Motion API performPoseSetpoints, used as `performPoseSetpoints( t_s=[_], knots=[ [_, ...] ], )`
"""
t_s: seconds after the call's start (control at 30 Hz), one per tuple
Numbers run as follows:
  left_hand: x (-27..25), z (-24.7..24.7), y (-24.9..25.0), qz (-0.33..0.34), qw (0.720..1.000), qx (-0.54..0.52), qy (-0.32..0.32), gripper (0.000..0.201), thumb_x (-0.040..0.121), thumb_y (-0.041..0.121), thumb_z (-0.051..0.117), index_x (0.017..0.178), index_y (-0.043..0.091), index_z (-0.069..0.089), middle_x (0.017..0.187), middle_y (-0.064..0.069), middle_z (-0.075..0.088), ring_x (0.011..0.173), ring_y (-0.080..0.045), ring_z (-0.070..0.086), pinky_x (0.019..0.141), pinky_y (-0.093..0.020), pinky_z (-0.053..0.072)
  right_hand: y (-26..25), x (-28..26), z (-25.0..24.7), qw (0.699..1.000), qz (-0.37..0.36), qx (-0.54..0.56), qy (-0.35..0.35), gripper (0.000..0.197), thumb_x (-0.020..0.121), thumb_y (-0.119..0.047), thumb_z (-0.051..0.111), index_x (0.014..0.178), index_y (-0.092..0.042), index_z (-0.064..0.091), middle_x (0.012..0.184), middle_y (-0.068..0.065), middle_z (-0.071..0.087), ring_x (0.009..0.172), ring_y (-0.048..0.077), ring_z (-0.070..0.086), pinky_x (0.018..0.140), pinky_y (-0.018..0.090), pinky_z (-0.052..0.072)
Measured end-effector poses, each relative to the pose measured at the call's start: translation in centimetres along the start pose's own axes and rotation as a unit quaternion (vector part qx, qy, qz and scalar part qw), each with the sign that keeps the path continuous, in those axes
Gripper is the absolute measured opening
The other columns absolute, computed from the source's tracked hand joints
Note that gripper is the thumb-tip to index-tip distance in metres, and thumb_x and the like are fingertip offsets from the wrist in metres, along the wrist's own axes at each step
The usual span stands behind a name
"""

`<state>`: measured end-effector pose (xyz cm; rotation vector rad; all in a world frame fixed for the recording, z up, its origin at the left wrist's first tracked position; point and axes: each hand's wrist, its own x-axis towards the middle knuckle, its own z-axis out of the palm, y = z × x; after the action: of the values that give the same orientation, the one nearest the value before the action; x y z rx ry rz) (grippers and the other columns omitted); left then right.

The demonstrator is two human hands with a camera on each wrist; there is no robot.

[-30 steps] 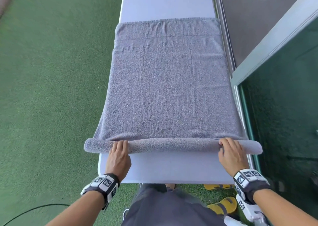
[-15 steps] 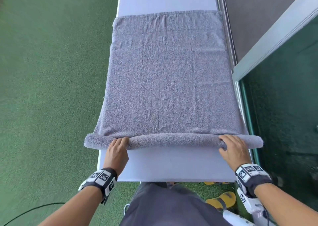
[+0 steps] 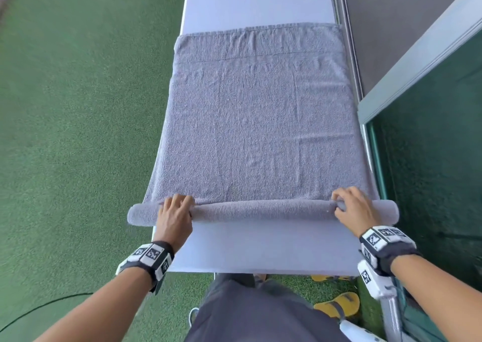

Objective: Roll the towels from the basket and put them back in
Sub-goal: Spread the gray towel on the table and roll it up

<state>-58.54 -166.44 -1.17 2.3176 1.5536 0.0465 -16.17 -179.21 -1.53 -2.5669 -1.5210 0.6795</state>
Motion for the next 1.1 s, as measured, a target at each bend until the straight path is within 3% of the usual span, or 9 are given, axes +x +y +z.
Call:
performPoseSetpoints(
  t_s=[0.1,0.17,0.27,0.33,0.4,0.5,0.67,0.87,1.1],
  knots=[
    [0.7,0.2,0.4,0.012,1.000,0.026,0.000,0.027,0.070,-0.011,0.056,0.076,0.015,0.050,0.074,-0.001,0.051,0.067,-0.022,0.046,0.062,-0.033,0.037,-0.6,-0.4,0.4,0.997,-0.062,-0.041,0.036,0.030,0.066,0.006,0.064,0.072,-0.020,0.049,0.072,0.000,0.048,0.073,0.028,0.050,0.064,0.035,0.035],
    [0.3,0.5,1.3,0.004,0.999,0.033,-0.002,0.034,0.062,-0.016,0.059,0.079,0.012,0.052,0.074,-0.002,0.049,0.066,-0.017,0.038,0.062,-0.030,0.035,-1.0,-1.5,1.0,0.995,-0.080,-0.043,0.051,0.042,0.061,0.010,0.063,0.071,-0.022,0.038,0.069,-0.003,0.042,0.067,0.026,0.045,0.061,0.034,0.032],
    [-1.1,1.4,2.6,-0.045,0.998,0.046,0.000,0.037,0.060,-0.010,0.051,0.090,0.012,0.047,0.085,-0.003,0.045,0.074,-0.017,0.033,0.068,-0.032,0.039,-1.0,-3.9,2.3,0.990,-0.059,-0.104,0.074,0.041,0.059,-0.002,0.068,0.094,-0.015,0.052,0.090,0.005,0.056,0.078,0.029,0.050,0.067,0.042,0.042],
    [-1.9,1.9,3.1,-0.068,0.997,0.043,0.002,0.042,0.058,-0.010,0.050,0.094,0.011,0.047,0.088,-0.004,0.046,0.077,-0.020,0.039,0.071,-0.035,0.043,-0.8,-4.9,2.9,0.989,-0.054,-0.118,0.064,0.054,0.059,-0.009,0.073,0.110,-0.011,0.055,0.107,0.009,0.060,0.091,0.031,0.054,0.076,0.045,0.045],
    [-2.2,2.1,3.0,-0.061,0.997,0.053,0.011,0.047,0.059,-0.011,0.053,0.101,0.008,0.052,0.093,-0.006,0.052,0.082,-0.024,0.047,0.076,-0.038,0.046,-0.3,-4.7,2.8,0.989,-0.069,-0.115,0.068,0.058,0.061,-0.010,0.078,0.116,-0.011,0.056,0.115,0.009,0.061,0.099,0.031,0.055,0.082,0.046,0.045],
    [-1.1,1.6,2.4,-0.030,0.998,0.050,0.011,0.044,0.061,-0.013,0.059,0.099,0.009,0.058,0.091,-0.006,0.059,0.084,-0.026,0.054,0.076,-0.039,0.047,-0.2,-2.6,1.9,0.989,-0.088,-0.086,0.081,0.051,0.063,-0.004,0.077,0.111,-0.011,0.061,0.110,0.007,0.065,0.099,0.029,0.057,0.087,0.046,0.046],
    [0.7,0.5,1.5,0.001,1.000,0.023,-0.008,0.036,0.065,-0.011,0.068,0.094,0.009,0.062,0.084,-0.006,0.065,0.078,-0.026,0.060,0.071,-0.036,0.052,-0.4,-0.1,1.3,0.991,-0.096,-0.052,0.081,0.042,0.060,0.001,0.076,0.101,-0.007,0.070,0.096,0.009,0.069,0.091,0.030,0.062,0.084,0.044,0.051],
    [0.3,0.5,1.5,0.009,1.000,0.015,0.007,0.038,0.063,-0.013,0.072,0.097,0.005,0.068,0.093,-0.011,0.071,0.085,-0.027,0.067,0.077,-0.036,0.055,0.2,-2.3,1.9,0.992,-0.092,-0.041,0.081,0.041,0.062,0.004,0.073,0.099,-0.012,0.072,0.088,0.003,0.067,0.088,0.026,0.061,0.081,0.042,0.052],
    [-2.3,1.2,1.5,0.021,1.000,-0.014,0.010,0.033,0.066,-0.011,0.072,0.095,0.004,0.070,0.093,-0.012,0.072,0.086,-0.027,0.068,0.079,-0.038,0.055,0.6,-6.6,3.4,0.994,-0.076,-0.018,0.079,0.041,0.069,0.001,0.071,0.108,-0.008,0.071,0.099,0.004,0.070,0.096,0.024,0.062,0.091,0.041,0.050]
  ],
)
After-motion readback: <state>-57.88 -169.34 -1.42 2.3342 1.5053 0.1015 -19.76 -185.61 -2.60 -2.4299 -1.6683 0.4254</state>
